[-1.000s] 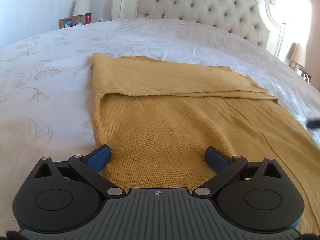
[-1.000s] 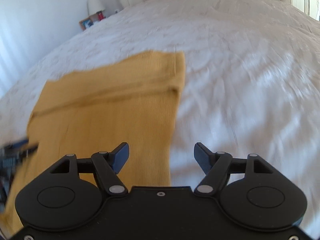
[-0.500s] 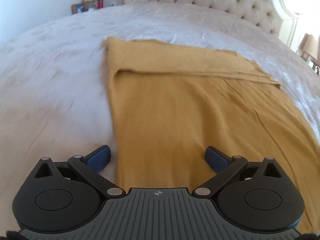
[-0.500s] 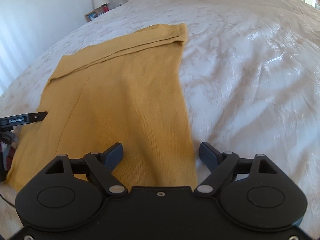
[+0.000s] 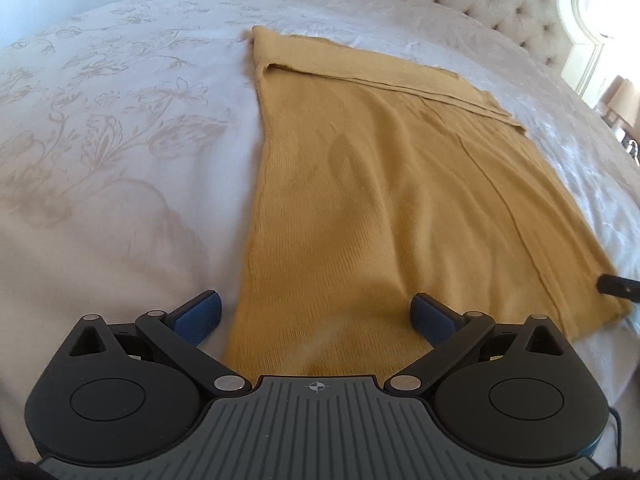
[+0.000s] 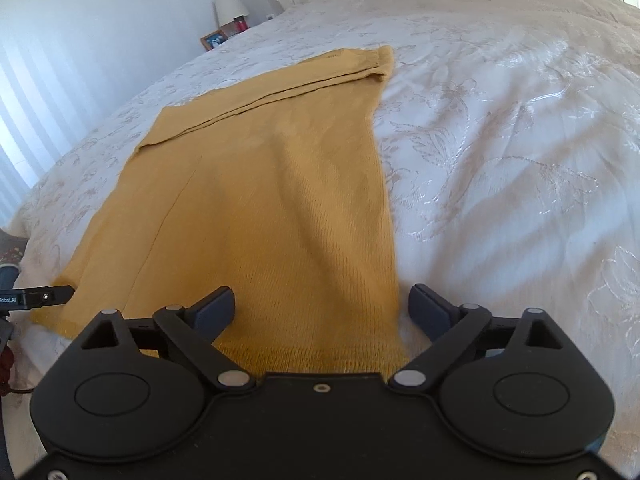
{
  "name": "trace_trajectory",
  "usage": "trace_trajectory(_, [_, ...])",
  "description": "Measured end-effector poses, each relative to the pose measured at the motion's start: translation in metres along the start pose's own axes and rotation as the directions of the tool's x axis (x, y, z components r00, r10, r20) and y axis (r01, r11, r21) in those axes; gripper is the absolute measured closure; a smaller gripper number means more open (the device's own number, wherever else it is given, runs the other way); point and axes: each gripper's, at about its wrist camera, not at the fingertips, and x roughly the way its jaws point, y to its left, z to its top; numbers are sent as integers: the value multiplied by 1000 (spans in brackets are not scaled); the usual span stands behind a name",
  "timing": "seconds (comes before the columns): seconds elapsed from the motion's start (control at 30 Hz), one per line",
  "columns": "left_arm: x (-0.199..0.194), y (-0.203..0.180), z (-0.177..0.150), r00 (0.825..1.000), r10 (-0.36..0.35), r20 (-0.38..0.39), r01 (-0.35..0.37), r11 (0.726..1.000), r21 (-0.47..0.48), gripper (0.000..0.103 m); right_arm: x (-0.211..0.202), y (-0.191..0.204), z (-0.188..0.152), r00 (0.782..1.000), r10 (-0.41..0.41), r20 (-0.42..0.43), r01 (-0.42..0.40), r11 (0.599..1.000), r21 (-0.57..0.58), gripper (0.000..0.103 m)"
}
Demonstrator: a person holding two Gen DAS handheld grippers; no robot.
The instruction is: Fold small clothes
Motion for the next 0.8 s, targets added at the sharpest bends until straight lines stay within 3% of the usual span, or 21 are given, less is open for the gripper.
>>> trace_trajectory(0.17, [-2, 3, -6, 999, -15, 42, 17, 999, -45, 1, -1, 1, -2, 1000, 14, -1, -14, 1000, -4, 4])
trace_trajectory(0.33, [-6, 17, -5, 993, -79, 86, 92, 983, -156, 1, -4, -2, -5, 1000, 29, 3, -29, 999, 12, 4])
trace_trajectory(0.47, [-1, 41, 1, 978, -150, 148, 192, 924, -330, 1, -3, -2, -5, 1000, 30, 3, -30, 1000, 8, 2])
trace_trajectory(0.57, [11, 52, 10, 974, -161, 159, 213, 889, -404, 1, -2, 2, -6, 1000, 23, 0, -23, 1000, -12, 1])
trace_trajectory(0.7, [21, 44, 26, 982, -144, 123, 179, 920, -348, 3, -2, 3, -7, 1000, 22, 2, -22, 1000, -14, 1])
trace_trajectory(0.77, [21, 38, 30, 987, -118, 111, 148, 937, -317, 27, -2, 2, -7, 1000, 26, 4, -26, 1000, -6, 1])
trace_trajectory(0.8, [20, 37, 31, 989, -103, 109, 133, 941, -310, 56, -2, 2, -7, 1000, 27, 4, -27, 1000, -4, 1])
